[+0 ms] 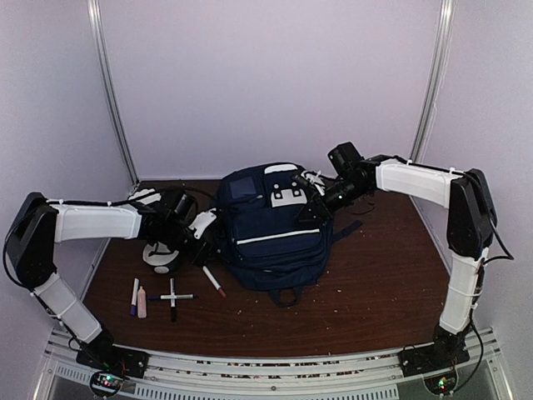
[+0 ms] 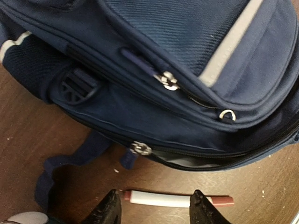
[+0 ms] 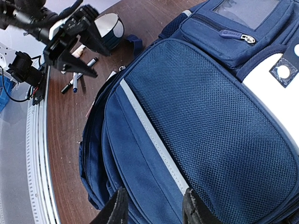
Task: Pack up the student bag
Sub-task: Adjust the student bag at the center of the board.
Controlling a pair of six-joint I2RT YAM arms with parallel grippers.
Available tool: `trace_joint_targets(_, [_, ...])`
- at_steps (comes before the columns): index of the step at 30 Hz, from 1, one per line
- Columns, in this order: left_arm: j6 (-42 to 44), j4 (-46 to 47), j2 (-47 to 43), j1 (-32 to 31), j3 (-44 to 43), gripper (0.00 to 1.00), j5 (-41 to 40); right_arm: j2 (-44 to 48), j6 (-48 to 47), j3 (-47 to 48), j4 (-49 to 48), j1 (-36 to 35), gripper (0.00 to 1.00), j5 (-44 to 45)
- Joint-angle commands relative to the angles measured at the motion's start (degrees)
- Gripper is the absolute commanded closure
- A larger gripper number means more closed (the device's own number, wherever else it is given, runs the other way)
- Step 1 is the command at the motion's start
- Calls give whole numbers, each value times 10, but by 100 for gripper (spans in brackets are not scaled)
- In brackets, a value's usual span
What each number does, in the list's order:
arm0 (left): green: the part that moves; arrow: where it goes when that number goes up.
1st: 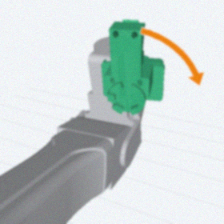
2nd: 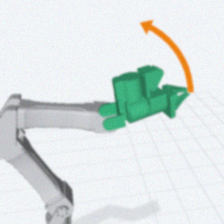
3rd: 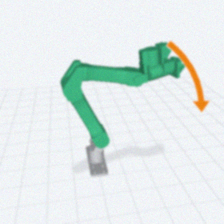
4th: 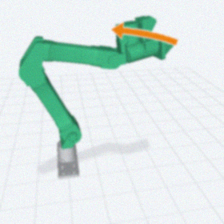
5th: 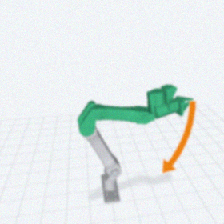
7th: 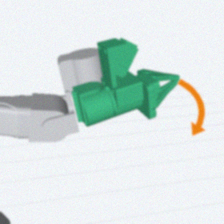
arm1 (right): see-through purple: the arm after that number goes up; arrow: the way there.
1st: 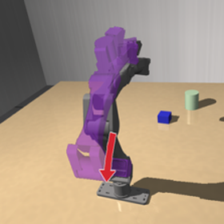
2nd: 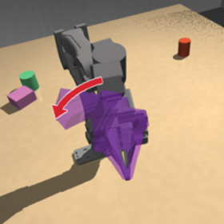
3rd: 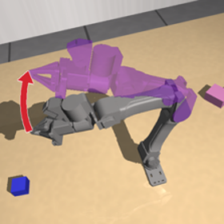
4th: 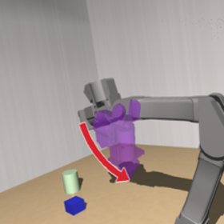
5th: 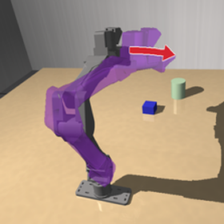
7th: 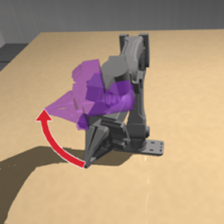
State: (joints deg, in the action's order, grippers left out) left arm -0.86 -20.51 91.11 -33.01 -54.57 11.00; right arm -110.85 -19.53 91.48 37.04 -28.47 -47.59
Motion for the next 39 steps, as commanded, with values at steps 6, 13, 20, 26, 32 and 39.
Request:
trace_joint_targets(6, [89,41,66,55,-29,70,111,-10,1,-15,3,1,62,-43])
trace_joint_targets(13, [114,73,111,89,-35,60,175,6,5,-27,-3,3,63,-58])
trace_joint_targets(20, [131,51,143,89,-66,60,195,7,5,-32,-4,5,63,-66])
trace_joint_targets(26, [137,58,149,90,-68,63,205,-3,7,-32,-5,6,64,-68])
trace_joint_targets(32, [141,46,147,77,-63,77,201,-12,9,-32,-3,6,64,-69])
trace_joint_targets(39, [102,39,117,49,-45,95,119,-17,17,-33,-9,7,65,-71])
